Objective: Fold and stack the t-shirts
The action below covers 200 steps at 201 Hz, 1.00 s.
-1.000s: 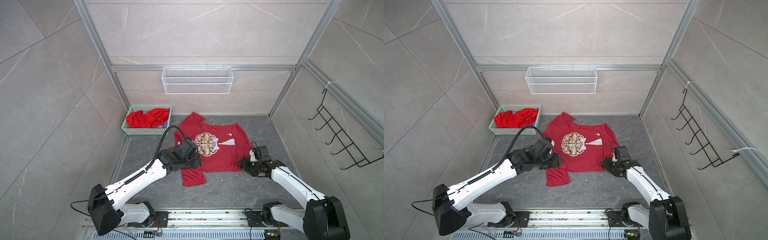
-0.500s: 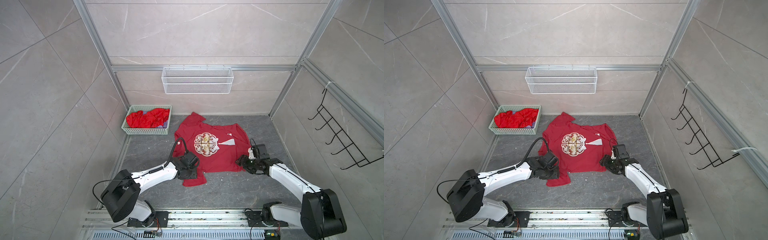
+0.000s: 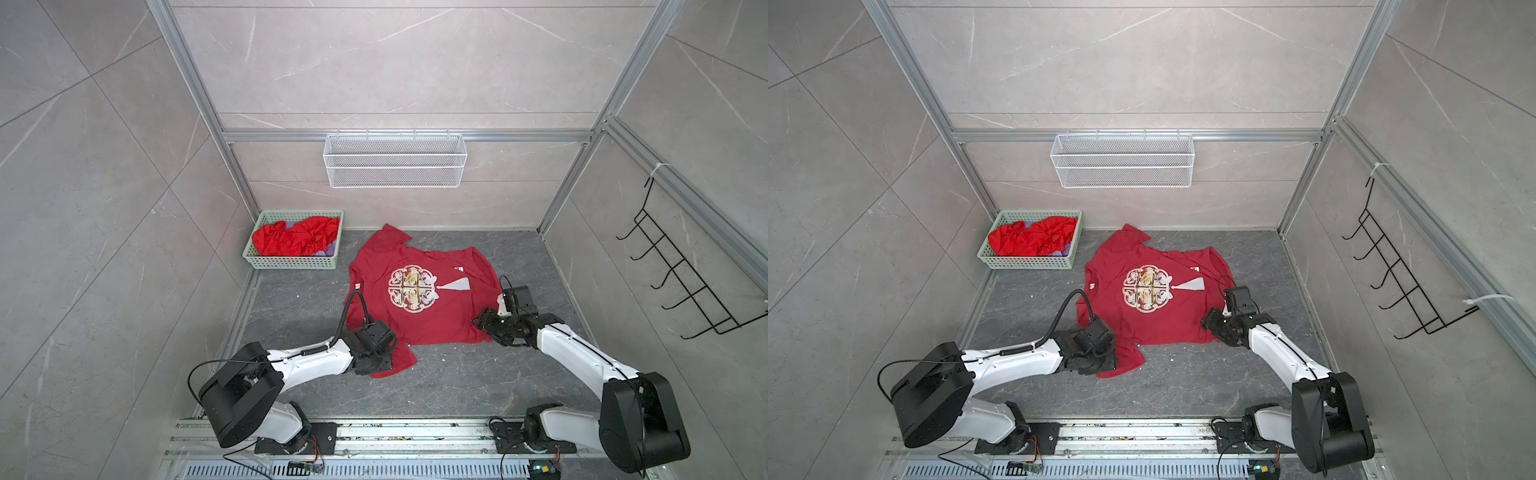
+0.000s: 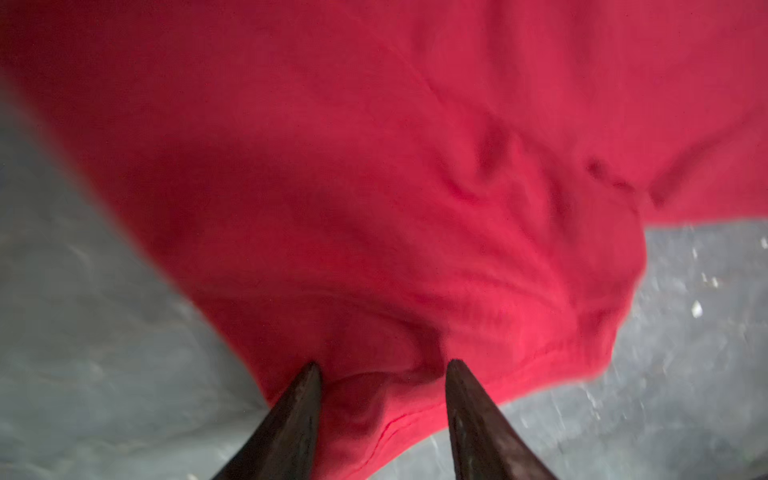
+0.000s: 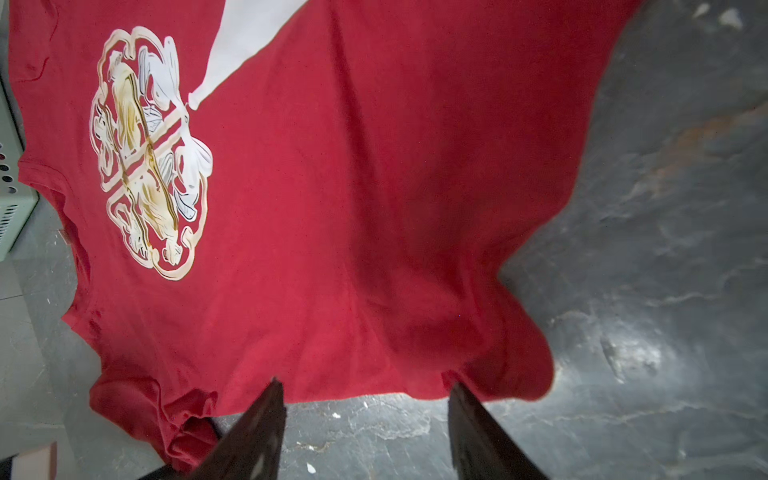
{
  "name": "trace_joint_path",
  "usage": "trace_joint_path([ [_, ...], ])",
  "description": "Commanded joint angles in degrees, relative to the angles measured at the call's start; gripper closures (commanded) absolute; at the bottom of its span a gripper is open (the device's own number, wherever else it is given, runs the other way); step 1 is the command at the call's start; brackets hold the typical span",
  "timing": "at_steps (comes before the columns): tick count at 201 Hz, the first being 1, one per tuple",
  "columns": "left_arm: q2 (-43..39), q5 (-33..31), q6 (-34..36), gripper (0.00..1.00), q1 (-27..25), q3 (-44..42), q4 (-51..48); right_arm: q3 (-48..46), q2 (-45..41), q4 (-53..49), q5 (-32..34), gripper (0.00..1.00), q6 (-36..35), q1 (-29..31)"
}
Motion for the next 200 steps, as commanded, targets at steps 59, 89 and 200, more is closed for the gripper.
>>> trace_joint_path([
  [59,-10.99,-4.04,10.39,0.43,3.6,18.52,-18.31,6.11,1.99,-2.74,2.8,0.36,-2.36,0.39],
  [89,-7.06,-0.52,17.06,0.41,11.29,22.36,-12.59,8.2,4.18,0.27,2.22,0.36,-2.11,0.24],
  [200,19.65,10.13,16.23,0.3,24.96,24.17,8.99,11.07,20.85,11.35,-1.51,0.36,-1.23,0.37],
])
